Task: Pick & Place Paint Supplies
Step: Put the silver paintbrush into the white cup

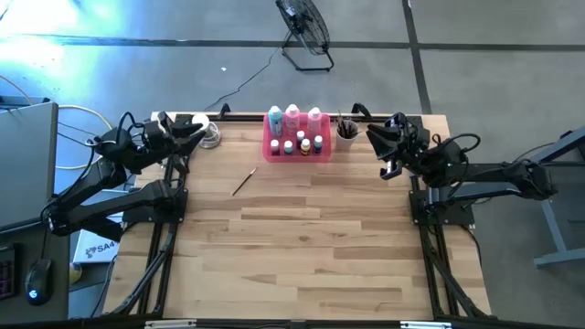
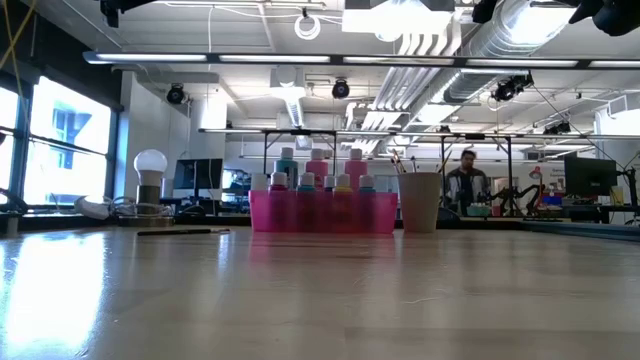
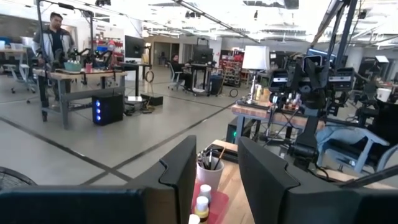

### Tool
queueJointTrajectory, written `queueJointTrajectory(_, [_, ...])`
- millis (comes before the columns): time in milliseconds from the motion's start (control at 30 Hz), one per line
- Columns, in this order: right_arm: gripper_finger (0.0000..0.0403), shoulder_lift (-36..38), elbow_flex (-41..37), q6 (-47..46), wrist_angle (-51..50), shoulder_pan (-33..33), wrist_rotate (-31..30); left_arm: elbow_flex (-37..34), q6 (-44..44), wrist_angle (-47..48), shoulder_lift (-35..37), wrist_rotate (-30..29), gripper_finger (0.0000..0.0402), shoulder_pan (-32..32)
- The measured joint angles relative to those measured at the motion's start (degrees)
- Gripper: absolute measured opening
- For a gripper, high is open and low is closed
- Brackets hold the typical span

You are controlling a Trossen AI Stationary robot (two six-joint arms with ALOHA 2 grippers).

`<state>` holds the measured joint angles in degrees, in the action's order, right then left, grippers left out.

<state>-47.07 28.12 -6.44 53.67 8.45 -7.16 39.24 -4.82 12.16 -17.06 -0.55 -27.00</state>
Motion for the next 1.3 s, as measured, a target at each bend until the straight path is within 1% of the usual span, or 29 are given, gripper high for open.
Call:
queueJointTrajectory(133, [0.0073,0.0,0.0,0.0,0.0,0.0,-0.1,0.0,-0.6,0.0,0.0,0.3,0.0115,0.0])
queueJointTrajectory(267, [0.0073,0.0,0.0,0.0,0.1,0.0,-0.2,0.0,-7.5,-0.1,-0.8,0.5,0.0115,0.0])
queueJointTrajectory(333, [0.0073,0.0,0.0,0.0,0.1,0.0,-0.2,0.0,-11.1,0.0,-1.6,1.5,0.0115,0.0])
queueJointTrajectory(433, [0.0073,0.0,0.0,0.0,0.1,0.0,-0.2,0.0,-15.1,0.0,-2.5,1.6,0.0115,0.0])
queueJointTrajectory(533, [0.0073,0.0,0.0,0.0,0.1,0.0,-0.2,0.0,-17.0,0.0,-3.8,1.7,0.0115,0.0])
queueJointTrajectory(667, [0.0073,0.0,0.0,0.1,0.1,0.0,-0.2,0.0,-19.4,0.6,-7.6,2.0,0.0115,0.0])
queueJointTrajectory(800, [0.0073,0.0,0.0,0.2,0.1,0.0,-0.2,0.2,-19.5,1.8,-12.3,2.0,0.0115,0.0])
queueJointTrajectory(900, [0.0073,0.0,0.0,0.2,0.1,0.0,-0.2,2.1,-19.5,3.5,-15.9,2.0,0.0115,0.0])
queueJointTrajectory(967, [0.0073,0.0,0.0,0.2,0.1,0.1,-0.2,4.9,-19.0,6.8,-18.7,1.8,0.0115,0.0])
queueJointTrajectory(1033, [0.0073,0.0,0.0,0.2,0.1,0.2,-0.2,8.2,-18.2,13.3,-21.6,1.1,0.0115,0.0])
queueJointTrajectory(1167, [0.0073,0.0,0.0,0.2,0.1,0.3,-0.2,16.5,-17.9,27.5,-28.4,-3.1,0.0115,0.0])
queueJointTrajectory(1300, [0.0073,0.0,0.0,0.7,0.1,0.3,-0.4,23.6,-17.9,40.7,-36.9,-8.0,0.0115,0.0])
